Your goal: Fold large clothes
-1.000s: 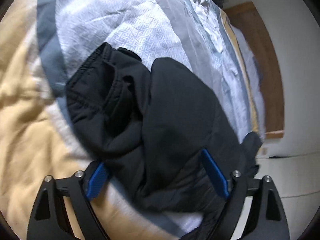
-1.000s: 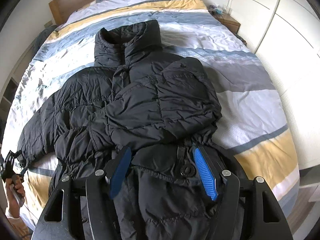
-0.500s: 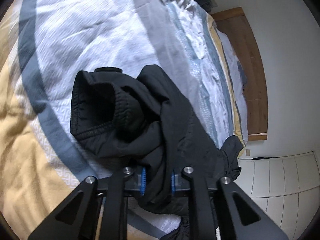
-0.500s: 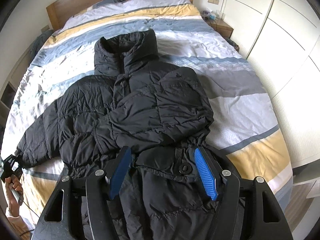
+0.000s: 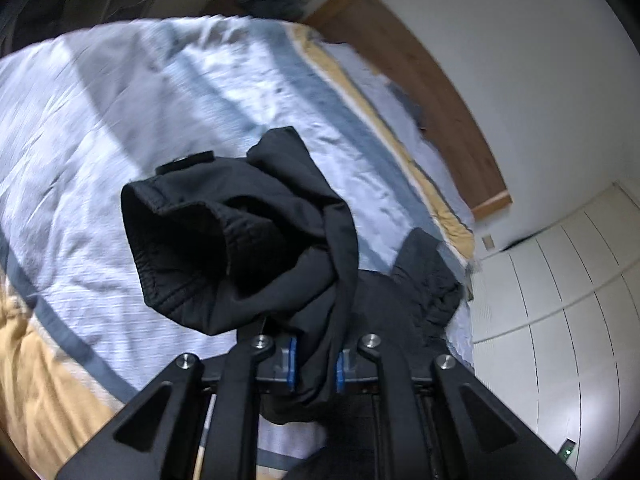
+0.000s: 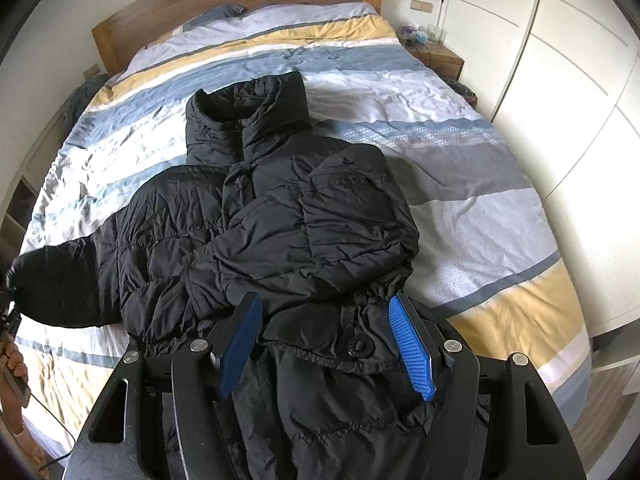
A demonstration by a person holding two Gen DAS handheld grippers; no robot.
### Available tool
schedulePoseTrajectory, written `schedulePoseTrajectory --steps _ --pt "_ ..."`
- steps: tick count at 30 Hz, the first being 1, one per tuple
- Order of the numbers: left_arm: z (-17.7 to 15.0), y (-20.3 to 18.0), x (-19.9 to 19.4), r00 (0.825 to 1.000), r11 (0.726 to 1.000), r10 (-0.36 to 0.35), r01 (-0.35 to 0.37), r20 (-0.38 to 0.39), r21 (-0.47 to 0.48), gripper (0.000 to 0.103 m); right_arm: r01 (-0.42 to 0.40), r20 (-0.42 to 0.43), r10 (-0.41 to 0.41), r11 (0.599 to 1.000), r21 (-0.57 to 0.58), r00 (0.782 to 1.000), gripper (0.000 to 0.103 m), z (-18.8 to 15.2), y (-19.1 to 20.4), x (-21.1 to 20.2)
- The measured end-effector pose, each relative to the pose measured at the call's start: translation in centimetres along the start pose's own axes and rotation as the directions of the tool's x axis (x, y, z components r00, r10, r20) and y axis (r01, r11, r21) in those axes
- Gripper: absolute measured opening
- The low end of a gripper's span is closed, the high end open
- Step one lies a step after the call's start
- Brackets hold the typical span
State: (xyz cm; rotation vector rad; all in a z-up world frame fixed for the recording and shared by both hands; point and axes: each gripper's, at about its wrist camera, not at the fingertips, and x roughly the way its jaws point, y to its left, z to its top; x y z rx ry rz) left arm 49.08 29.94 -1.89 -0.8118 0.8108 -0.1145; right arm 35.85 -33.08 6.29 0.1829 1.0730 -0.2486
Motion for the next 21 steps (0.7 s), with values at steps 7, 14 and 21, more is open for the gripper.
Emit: schedulePoseTrajectory --steps 7,14,21 --pt "-2.6 -9.4 1.0 0.999 0.995 -0.037 0.038 -0.006 0.094 0.011 -0.031 0.008 0.031 0.998 0.052 0.999 0.065 0.6 -4.4 1.9" --pt "-8.8 -19.7 3.2 0.997 0.975 -0.062 0.072 -0.049 0.211 0.011 -0.097 0.011 0.097 0.991 0.087 0.995 0.065 1.7 -9.0 4.1" --pt "-17.9 -27.7 9.2 0.981 0.949 -0.044 0.100 -0.187 0.300 0.011 -0.144 0.014 0.144 0.985 0.095 0.990 0.065 2.2 -13.1 6.0"
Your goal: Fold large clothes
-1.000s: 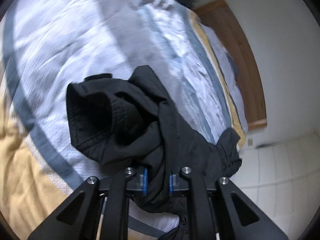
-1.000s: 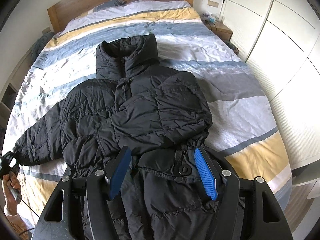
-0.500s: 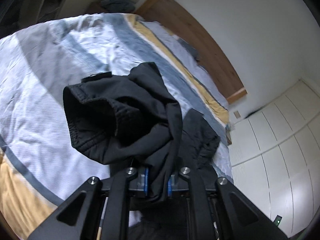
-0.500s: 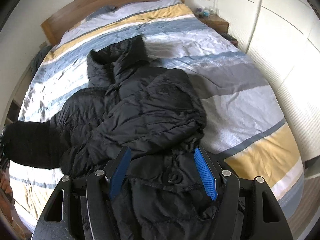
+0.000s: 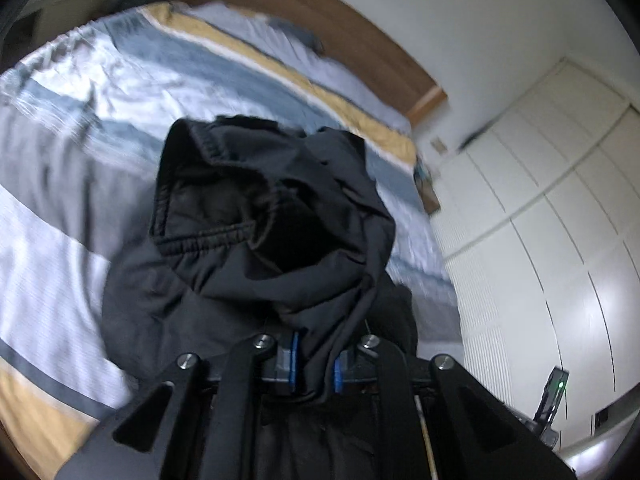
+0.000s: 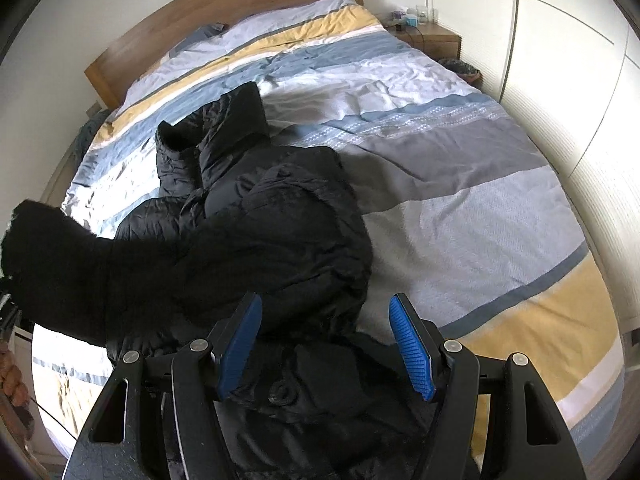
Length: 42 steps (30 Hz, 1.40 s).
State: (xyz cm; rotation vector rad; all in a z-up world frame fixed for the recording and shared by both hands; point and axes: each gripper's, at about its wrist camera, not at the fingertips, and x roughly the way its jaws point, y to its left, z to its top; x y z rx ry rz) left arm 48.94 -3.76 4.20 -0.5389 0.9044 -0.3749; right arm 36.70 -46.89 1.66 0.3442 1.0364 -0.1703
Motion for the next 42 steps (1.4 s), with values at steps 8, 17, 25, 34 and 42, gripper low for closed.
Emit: schedulePoseTrajectory --steps 8,17,25,34,42 --pt "-7.6 -4.8 10.0 0.987 0.999 0.038 -0.038 -0.159 0.005 0.011 0.012 -0.038 -0.010 0.999 0.037 0.999 0.065 -0.5 -5.3 1.4" --pt "-10.2 -3.1 15.2 0.964 0.992 0.123 -0.127 -0.238 -0.001 0.015 0.027 -0.088 -0.021 0.997 0.067 0.996 0.065 -1.7 -8.6 3.9" --pt "-10.6 -4.8 14.7 0.955 0.995 0.088 -0.072 -0.283 0.066 0.049 0.010 -0.103 -0.008 1.000 0.020 0.995 0.065 -1.8 -7.0 5.0" --pt "-13.4 -6.0 9.9 0.926 0.987 0.007 0.053 -0.376 0.149 0.049 -0.067 -0.085 0.060 0.994 -0.083 0.995 0.065 -0.4 -0.4 5.1" --pt "-5.5 0.3 5.3 0.966 0.961 0.189 -0.144 -0.177 0.238 0.049 -0.181 -0.062 0.171 0.953 -0.245 0.983 0.065 1.0 10.2 5.0"
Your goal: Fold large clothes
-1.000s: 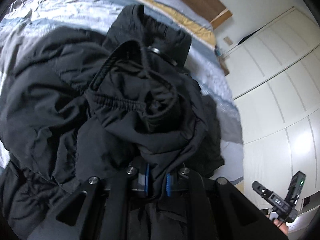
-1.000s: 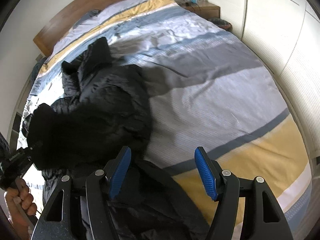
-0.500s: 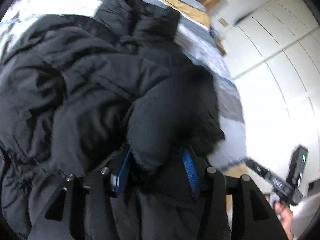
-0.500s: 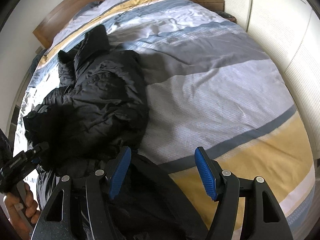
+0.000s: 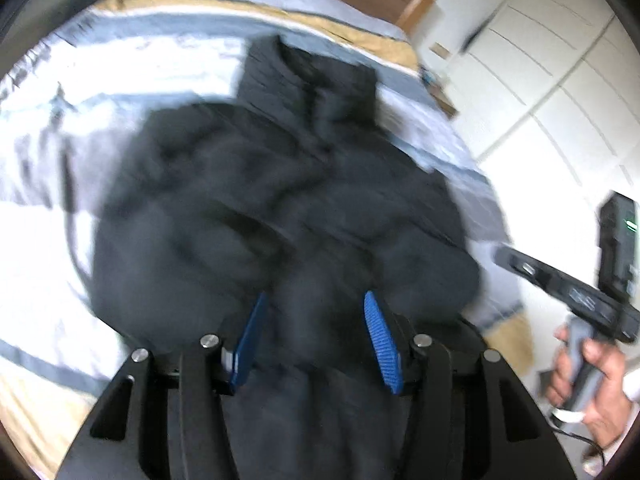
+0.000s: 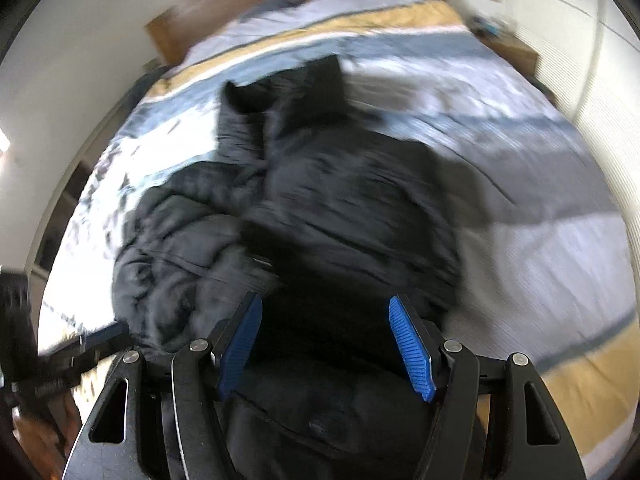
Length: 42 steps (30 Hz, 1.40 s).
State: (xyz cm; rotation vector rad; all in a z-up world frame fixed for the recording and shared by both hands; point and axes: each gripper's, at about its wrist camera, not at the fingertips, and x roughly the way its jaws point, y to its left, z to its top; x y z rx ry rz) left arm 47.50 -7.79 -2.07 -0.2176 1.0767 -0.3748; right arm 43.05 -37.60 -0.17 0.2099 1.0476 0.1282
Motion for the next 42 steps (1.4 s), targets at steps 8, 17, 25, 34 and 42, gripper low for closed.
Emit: schedulePoseTrajectory --steps 8,17,25,34,42 --pt "4.1 6.8 4.0 0.998 0.997 0.069 -0.069 0.013 -0.021 0.049 -0.041 -0.036 0.037 0.991 -0.126 0.999 0.065 0.9 8.0 5.5" --pt "1.2 10.7 6.7 0.996 0.998 0.047 -0.050 -0.081 -0.038 0.049 0.019 -0.162 -0.054 0.978 -0.210 0.985 0.065 -3.6 6.4 9.8" --pt "6.6 10.6 2.2 0.999 0.999 0.039 -0.039 0.007 0.002 0.049 -0.039 -0.128 0.016 0.984 -0.173 0.992 0.065 0.2 2.4 5.1" --pt "17.3 13.3 8.0 0.995 0.996 0.086 -0.084 0.048 -0.036 0.049 0.013 0.001 -0.013 0.997 -0.078 1.000 0.065 10.7 -4.0 9.1" --pt "26.2 14.7 16.3 0.997 0.992 0.022 -0.013 0.069 -0.122 0.049 -0.001 0.074 0.002 1.000 -0.011 0.997 0.066 19.6 -7.5 15.0"
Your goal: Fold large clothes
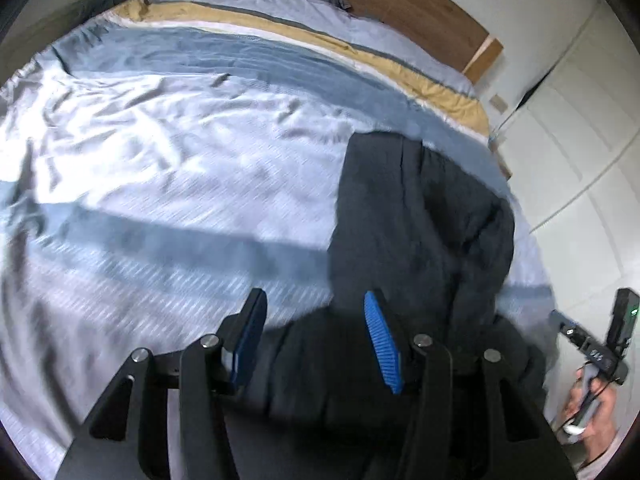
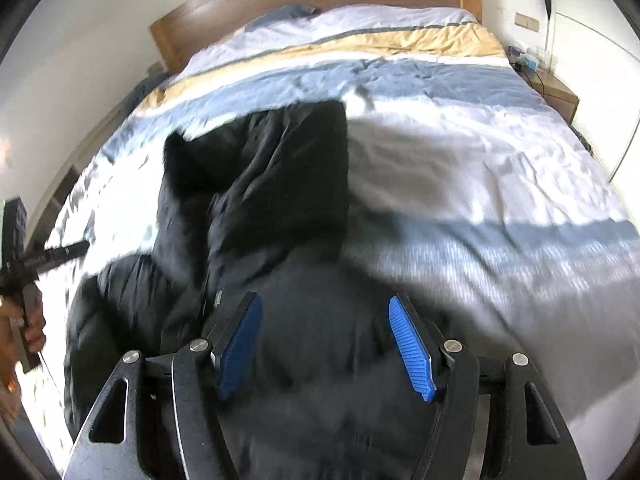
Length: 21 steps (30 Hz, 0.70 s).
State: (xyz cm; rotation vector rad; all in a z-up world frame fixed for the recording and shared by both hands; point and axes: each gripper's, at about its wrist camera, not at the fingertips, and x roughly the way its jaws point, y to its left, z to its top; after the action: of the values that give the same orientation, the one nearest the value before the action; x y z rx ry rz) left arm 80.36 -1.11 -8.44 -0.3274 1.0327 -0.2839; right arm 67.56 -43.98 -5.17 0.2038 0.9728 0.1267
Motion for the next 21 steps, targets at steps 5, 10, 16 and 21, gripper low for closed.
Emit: schedulePoseTrajectory --steps 5,10,16,21 --pt "3.9 -0.7 3.8 0.997 0.996 -0.069 0.070 0.019 -0.048 0.049 -0.032 0.048 0.030 0.999 0.032 0.998 0.071 5.1 -0.6 3.6" --pt "6.7 -2.0 7.4 0.991 0.988 -0.132 0.133 0.011 -0.074 0.049 -0.057 0.072 0.052 0.996 0.066 0.996 0.075 9.0 -0.5 6.8" --pt "7.3 -3.4 12.3 0.990 0.989 -0.129 0.125 -0.048 -0.083 0.049 -0.110 0.066 0.100 0.979 0.172 0.993 0.080 11.6 -1.3 11.0" --pt "6.5 -2.6 14.3 0.990 0.983 -0.129 0.120 -0.058 -0.138 0.048 -0.097 0.014 0.096 0.976 0.194 0.995 0.075 12.1 -1.3 13.5"
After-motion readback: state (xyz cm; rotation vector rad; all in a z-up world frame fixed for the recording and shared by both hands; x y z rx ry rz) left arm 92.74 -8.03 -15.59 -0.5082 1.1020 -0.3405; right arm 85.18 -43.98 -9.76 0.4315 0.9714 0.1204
